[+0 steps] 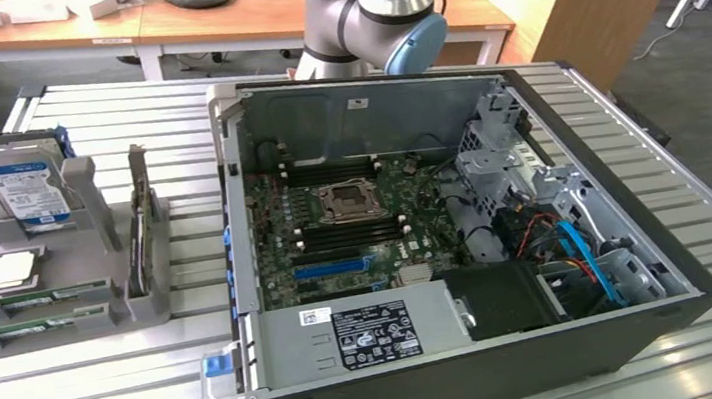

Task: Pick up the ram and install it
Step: 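Pick up the ram and move it above insertion slot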

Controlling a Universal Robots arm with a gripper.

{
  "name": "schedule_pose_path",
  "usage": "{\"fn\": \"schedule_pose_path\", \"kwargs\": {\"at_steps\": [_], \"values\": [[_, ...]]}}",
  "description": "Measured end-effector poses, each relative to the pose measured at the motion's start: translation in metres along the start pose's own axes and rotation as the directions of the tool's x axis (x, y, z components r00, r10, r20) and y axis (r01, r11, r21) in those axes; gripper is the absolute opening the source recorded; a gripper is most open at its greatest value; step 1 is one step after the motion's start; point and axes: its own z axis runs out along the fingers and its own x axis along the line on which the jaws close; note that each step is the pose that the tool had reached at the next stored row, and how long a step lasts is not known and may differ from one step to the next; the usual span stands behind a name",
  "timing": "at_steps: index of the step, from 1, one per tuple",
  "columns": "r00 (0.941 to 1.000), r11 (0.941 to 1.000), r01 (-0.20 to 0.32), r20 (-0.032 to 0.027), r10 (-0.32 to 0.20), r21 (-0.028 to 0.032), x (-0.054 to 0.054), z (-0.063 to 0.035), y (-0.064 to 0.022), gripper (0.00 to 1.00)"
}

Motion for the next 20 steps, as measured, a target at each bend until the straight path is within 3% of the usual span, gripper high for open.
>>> {"fn": "schedule_pose_path", "kwargs": {"at_steps": [6,12,20], "values": [[0.9943,0.9943,0.107,-0.0060,-0.107,0.0024,0.0000,0.0007,0.0000,0.11],[0.9805,0.9805,0.196,-0.0113,-0.196,0.0038,0.0000,0.0014,-0.0001,0.11],[0.9638,0.9639,0.266,-0.0156,-0.266,0.0047,-0.0001,0.0019,-0.0001,0.11]]}}
